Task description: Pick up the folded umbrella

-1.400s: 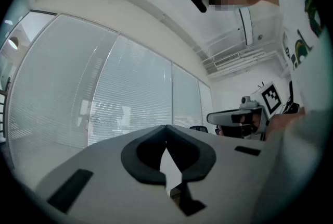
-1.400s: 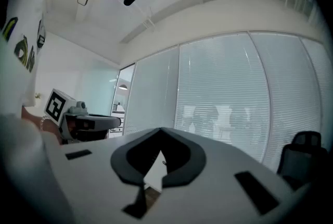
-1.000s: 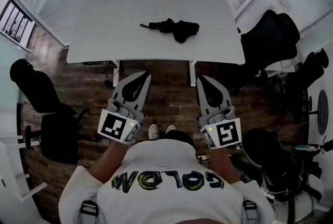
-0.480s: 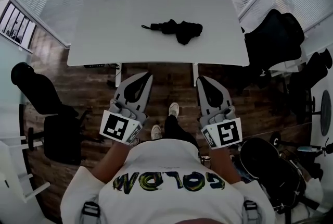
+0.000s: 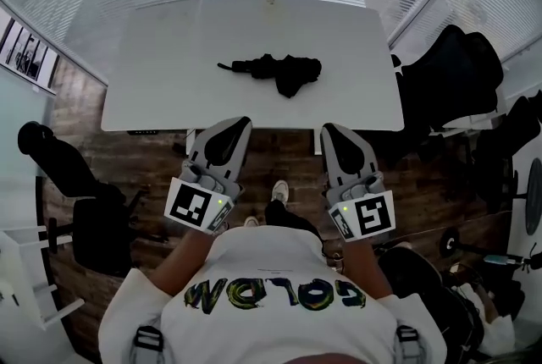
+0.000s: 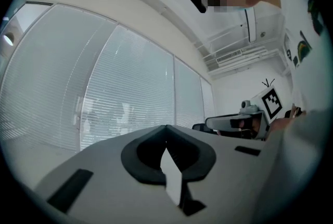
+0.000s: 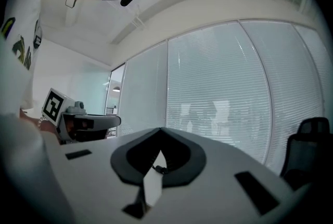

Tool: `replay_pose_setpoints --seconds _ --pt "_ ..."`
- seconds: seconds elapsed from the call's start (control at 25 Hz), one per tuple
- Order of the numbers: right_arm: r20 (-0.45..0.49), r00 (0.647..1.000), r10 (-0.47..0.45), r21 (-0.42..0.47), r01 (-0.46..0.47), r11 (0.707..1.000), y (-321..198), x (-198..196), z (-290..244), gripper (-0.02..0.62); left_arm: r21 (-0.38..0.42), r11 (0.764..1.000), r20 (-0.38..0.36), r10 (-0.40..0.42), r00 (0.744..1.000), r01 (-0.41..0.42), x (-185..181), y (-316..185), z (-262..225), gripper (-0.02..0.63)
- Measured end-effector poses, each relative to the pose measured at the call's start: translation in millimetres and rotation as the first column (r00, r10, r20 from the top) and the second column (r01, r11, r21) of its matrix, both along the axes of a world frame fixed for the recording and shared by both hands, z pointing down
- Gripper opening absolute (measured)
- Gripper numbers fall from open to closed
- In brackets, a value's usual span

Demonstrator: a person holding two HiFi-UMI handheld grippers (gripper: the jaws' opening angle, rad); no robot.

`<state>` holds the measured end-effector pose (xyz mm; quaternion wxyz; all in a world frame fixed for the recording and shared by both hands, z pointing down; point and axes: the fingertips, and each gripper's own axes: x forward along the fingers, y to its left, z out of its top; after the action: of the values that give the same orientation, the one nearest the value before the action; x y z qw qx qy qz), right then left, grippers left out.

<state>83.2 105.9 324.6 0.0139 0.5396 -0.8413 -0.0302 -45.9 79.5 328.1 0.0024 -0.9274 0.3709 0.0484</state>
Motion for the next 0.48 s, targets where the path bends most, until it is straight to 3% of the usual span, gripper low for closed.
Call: replay_pose_setpoints --seconds 0.48 --pt "0.011 1.000 -0.017 -0.001 0.017 1.000 -80 79 -1 0.011 -0.017 0.999 0.009 -0.036 0.999 0.037 69 -79 0 0.011"
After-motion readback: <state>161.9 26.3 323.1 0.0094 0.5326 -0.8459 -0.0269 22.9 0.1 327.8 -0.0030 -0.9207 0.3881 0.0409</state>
